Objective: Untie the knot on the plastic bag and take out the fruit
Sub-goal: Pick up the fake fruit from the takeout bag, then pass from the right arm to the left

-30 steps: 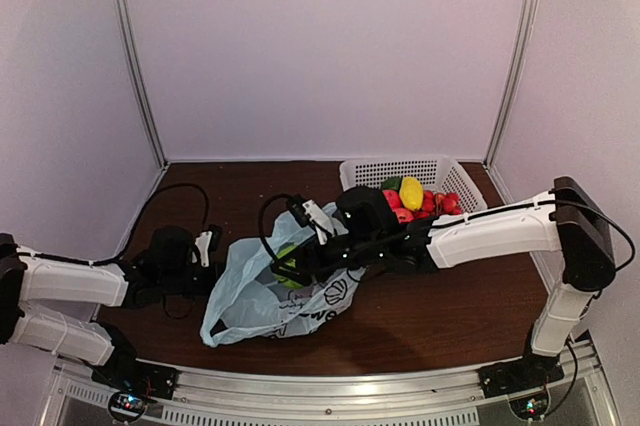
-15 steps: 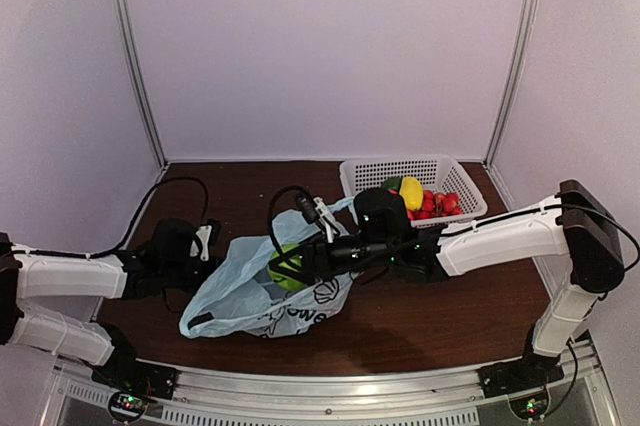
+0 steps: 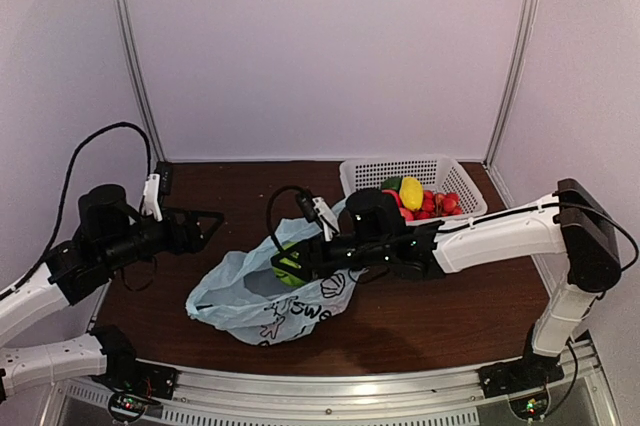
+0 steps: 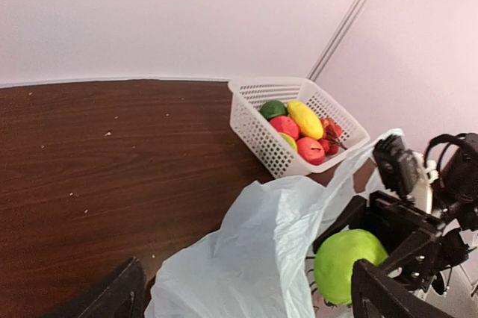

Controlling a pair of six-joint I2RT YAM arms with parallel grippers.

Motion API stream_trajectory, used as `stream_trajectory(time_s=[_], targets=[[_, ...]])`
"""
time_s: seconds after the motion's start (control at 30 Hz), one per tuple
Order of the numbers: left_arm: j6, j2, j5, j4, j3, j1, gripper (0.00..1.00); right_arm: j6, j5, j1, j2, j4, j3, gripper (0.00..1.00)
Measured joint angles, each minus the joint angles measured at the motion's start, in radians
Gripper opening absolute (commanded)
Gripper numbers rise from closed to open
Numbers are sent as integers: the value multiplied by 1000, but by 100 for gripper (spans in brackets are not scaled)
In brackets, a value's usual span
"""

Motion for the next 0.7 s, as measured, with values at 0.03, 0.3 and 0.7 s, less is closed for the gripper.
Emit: stream_trajectory(time_s=[0.03, 0.3, 0.7], targets=[[7, 1, 16, 0, 18, -5, 97, 7, 7, -1, 0, -5, 3, 59], [57, 145, 111, 57, 139, -132, 97, 97, 35, -20, 1, -39, 13, 59], [99, 318, 93, 188, 141, -308, 77, 238, 50, -57, 1, -17, 11, 59]])
